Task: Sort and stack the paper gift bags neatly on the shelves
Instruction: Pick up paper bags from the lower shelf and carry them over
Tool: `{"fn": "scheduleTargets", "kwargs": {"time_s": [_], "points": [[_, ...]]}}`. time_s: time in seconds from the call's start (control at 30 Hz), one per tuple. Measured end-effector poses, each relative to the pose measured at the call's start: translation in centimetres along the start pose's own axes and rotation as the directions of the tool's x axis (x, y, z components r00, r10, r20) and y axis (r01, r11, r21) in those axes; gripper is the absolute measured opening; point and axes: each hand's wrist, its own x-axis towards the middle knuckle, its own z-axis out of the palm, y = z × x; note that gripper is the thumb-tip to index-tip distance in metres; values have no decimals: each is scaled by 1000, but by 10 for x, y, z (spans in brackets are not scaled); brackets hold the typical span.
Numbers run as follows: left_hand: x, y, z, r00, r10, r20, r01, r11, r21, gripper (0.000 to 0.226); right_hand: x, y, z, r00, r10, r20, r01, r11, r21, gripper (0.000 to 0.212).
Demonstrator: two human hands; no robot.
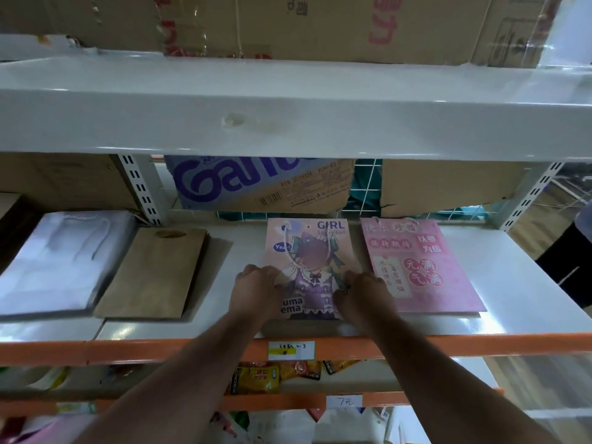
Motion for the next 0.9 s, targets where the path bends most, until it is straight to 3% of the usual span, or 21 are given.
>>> {"fn": "scheduleTargets", "kwargs": {"time_s": [0.1,0.17,0.27,0.37,0.47,0.63,0.8,0.9], "points": [[2,0,0,998,-42,55,45,998,-52,43,0,0,-7,999,-19,35,17,999,48,26],[-1,2,-6,995,-83,60,93,979,-182,51,-3,0,-11,999,-28,33,27,998,51,30],[-3,7,-16,986,-159,53,167,922,-351,54,-8,-3,-20,998,-39,-47,36,996,-79,46],[-13,11,-32,979,-203,-19,189,940,-284,65,-13,-15,-24,981,-125,-146,104,984,-144,53],[-28,7,-42,976,-201,-79,176,952,-249,65,-19,-33,-21,954,-256,-156,236,962,-136,58],[-51,-25,-53,982,-159,-104,147,982,-114,54,-32,-75,-2,912,-389,-131,370,917,-148,43],[-50,-81,-77,974,-175,-144,164,982,-90,38,-37,-135,20,904,-421,-72,422,906,4,44],[-49,-121,-98,971,-203,-124,196,978,-67,44,-41,-179,41,933,-360,-6,354,915,194,40]]}}
